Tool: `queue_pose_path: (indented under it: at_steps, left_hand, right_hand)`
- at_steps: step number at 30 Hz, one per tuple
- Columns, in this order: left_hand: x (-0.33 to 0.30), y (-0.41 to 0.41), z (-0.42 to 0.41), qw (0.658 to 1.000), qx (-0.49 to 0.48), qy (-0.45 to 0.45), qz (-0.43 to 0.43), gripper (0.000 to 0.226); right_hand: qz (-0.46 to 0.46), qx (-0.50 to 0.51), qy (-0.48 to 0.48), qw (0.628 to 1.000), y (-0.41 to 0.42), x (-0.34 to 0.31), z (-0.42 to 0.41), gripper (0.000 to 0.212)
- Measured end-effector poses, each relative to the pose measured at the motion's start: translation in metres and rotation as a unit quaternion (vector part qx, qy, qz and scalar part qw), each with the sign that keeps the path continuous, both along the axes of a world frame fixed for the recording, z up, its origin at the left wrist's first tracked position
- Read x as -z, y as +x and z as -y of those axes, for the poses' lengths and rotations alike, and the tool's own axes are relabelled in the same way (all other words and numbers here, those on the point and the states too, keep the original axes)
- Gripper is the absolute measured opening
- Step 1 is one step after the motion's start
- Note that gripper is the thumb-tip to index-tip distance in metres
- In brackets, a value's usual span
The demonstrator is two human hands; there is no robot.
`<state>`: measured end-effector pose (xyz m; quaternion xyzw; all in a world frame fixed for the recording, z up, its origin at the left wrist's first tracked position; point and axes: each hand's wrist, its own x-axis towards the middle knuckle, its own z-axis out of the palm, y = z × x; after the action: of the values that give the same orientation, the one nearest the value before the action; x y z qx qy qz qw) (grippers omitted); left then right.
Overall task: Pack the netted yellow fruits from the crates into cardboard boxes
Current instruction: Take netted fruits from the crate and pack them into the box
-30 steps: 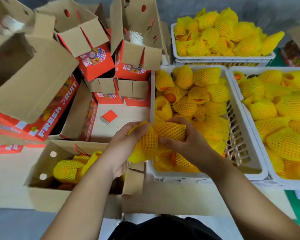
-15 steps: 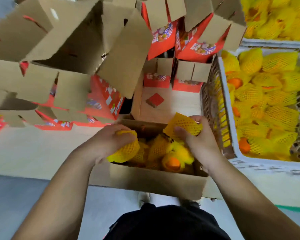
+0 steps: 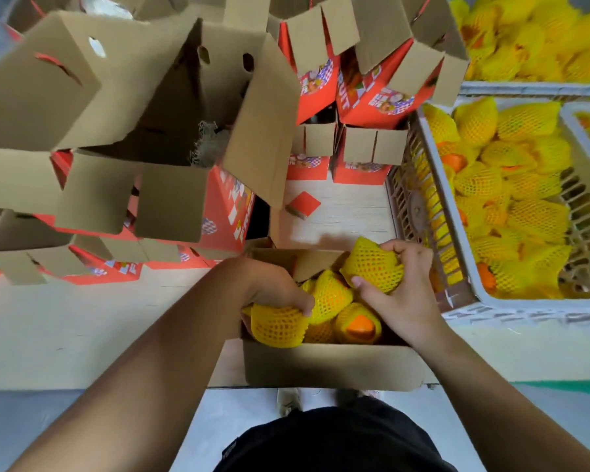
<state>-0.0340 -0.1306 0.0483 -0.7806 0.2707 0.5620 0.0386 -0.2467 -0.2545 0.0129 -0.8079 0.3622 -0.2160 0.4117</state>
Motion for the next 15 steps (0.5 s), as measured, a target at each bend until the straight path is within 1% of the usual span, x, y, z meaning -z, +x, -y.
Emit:
queue_pose_path:
  at_steps: [2, 3, 4, 6, 7, 9, 10, 13, 15]
  left_hand:
    - [-0.003, -0.001, -0.009, 0.999, -0.022, -0.045, -0.001, 0.077]
    - [-0.004, 0.000, -0.014, 0.997, -0.040, -0.068, -0.015, 0.070]
    - [-0.005, 0.001, -0.018, 0.993, -0.065, -0.087, -0.035, 0.059]
    - [-0.006, 0.003, -0.024, 0.984, -0.116, -0.110, -0.075, 0.033]
    - [-0.007, 0.003, -0.027, 0.980, -0.137, -0.119, -0.079, 0.027]
    - [-0.008, 0.002, -0.030, 0.971, -0.183, -0.132, -0.079, 0.025]
    - [-0.007, 0.002, -0.031, 0.966, -0.203, -0.139, -0.078, 0.026]
    - [-0.009, 0.001, -0.037, 0.950, -0.254, -0.163, -0.085, 0.031]
    - [-0.009, 0.000, -0.040, 0.936, -0.287, -0.176, -0.100, 0.029]
  right_hand:
    - [0.012, -0.043, -0.033, 0.998, -0.002, 0.000, -0.002, 0.065]
    - [0.010, -0.083, -0.037, 0.996, -0.002, -0.001, -0.003, 0.064]
    - [-0.007, -0.135, -0.021, 0.991, 0.000, -0.004, -0.005, 0.064]
    - [-0.087, -0.244, 0.034, 0.965, 0.011, -0.006, -0.012, 0.065]
    - [-0.132, -0.279, 0.057, 0.949, 0.018, -0.006, -0.015, 0.064]
    - [-0.192, -0.301, 0.086, 0.930, 0.029, 0.000, -0.021, 0.060]
    - [-0.214, -0.302, 0.084, 0.925, 0.032, 0.002, -0.022, 0.058]
    - [-0.309, -0.323, 0.016, 0.894, 0.034, 0.003, -0.025, 0.053]
    - [-0.371, -0.328, -0.031, 0.868, 0.035, 0.001, -0.023, 0.053]
